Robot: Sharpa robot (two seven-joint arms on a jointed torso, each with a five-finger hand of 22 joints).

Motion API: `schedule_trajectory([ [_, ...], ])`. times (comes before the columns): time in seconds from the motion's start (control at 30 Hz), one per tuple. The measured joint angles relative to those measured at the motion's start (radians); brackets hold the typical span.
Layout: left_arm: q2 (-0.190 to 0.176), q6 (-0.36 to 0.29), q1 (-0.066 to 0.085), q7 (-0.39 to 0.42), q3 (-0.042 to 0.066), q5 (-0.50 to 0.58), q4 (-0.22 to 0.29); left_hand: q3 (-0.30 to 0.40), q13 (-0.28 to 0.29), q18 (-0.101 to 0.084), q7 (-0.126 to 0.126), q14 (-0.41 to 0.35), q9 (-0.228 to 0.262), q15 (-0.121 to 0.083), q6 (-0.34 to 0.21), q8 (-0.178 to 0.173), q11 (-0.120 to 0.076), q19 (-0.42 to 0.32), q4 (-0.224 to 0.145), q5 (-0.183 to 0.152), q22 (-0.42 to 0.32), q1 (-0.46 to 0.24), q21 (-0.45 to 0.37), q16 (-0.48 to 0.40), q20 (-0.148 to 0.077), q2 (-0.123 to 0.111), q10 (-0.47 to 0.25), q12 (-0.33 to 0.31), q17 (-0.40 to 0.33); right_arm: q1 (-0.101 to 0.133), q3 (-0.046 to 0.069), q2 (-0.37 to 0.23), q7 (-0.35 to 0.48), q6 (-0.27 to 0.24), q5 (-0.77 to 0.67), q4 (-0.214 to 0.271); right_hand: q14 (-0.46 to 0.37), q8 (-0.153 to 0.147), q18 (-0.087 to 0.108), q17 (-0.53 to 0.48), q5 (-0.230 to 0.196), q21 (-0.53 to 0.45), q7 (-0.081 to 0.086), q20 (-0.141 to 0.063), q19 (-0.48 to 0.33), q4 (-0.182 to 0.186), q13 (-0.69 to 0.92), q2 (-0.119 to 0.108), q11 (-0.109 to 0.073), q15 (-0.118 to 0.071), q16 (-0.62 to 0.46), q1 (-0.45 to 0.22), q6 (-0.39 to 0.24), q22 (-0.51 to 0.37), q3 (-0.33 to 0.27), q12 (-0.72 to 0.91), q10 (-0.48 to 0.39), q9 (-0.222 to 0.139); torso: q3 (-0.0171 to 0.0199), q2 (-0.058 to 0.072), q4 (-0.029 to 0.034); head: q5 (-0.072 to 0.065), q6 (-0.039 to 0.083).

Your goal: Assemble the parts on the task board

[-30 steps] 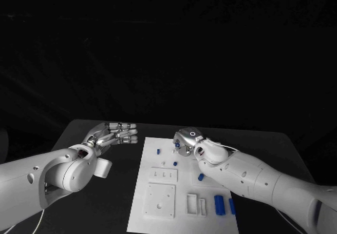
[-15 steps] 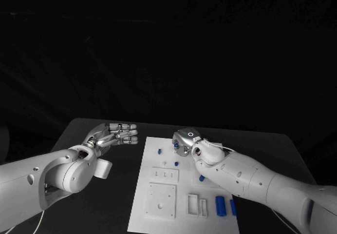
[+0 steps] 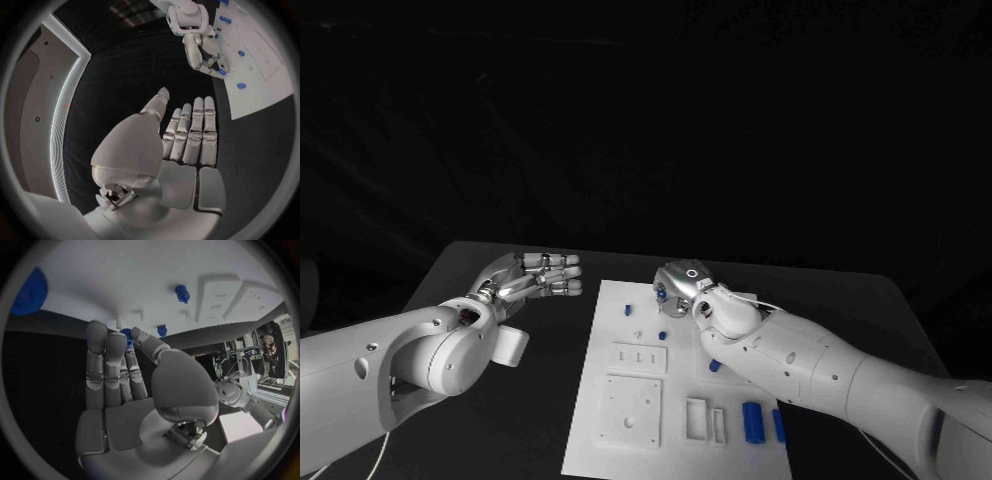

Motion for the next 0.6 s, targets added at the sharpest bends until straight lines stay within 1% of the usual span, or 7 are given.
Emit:
schedule_trajectory([
  [0.23, 0.000, 0.000, 0.000, -0.001, 0.000, 0.000, -0.001, 0.000, 0.000, 0.000, 0.000, 0.000, 0.000, 0.000, 0.000, 0.000, 0.000, 0.000, 0.000, 0.000, 0.000, 0.000, 0.000, 0.000, 0.000, 0.000, 0.000, 0.000, 0.000, 0.000, 0.000, -0.001, -0.005, -0.015, -0.004, 0.001, 0.000, 0.000, 0.000, 0.000, -0.003, -0.008, 0.000, -0.001, 0.005, 0.000, 0.000, 0.000, 0.000, 0.000, 0.000, 0.000, 0.000, 0.009, 0.000, 0.002, 0.000, 0.000, -0.0034, 0.000, 0.0022, 0.000, 0.002],
  [0.33, 0.000, 0.000, 0.000, -0.001, 0.000, -0.001, -0.001, 0.000, 0.000, 0.000, 0.000, 0.000, 0.000, 0.000, 0.000, 0.000, 0.000, 0.000, 0.000, 0.000, 0.000, 0.000, 0.000, 0.000, 0.000, 0.000, 0.000, 0.000, 0.000, 0.000, 0.000, -0.001, -0.007, -0.016, -0.006, 0.001, 0.000, 0.000, 0.000, 0.000, -0.011, -0.009, 0.000, 0.000, 0.007, 0.000, 0.001, 0.000, 0.000, 0.000, 0.000, 0.000, 0.000, 0.011, 0.000, 0.002, 0.000, 0.000, -0.0045, 0.001, 0.0028, -0.003, 0.002],
  [0.6, 0.000, 0.000, 0.003, -0.001, 0.000, -0.001, -0.001, 0.000, 0.000, 0.000, 0.000, 0.000, 0.000, 0.000, 0.000, 0.000, 0.000, 0.000, 0.000, 0.000, 0.000, 0.000, 0.000, 0.000, 0.000, 0.000, 0.000, 0.000, 0.000, 0.000, 0.000, -0.001, -0.014, -0.006, -0.014, -0.005, 0.000, 0.000, 0.000, 0.000, -0.011, -0.017, 0.000, 0.000, 0.007, 0.003, 0.003, -0.002, -0.001, 0.000, 0.000, -0.001, 0.000, 0.021, -0.003, 0.002, 0.000, 0.000, -0.0076, 0.002, 0.0053, -0.007, -0.001],
])
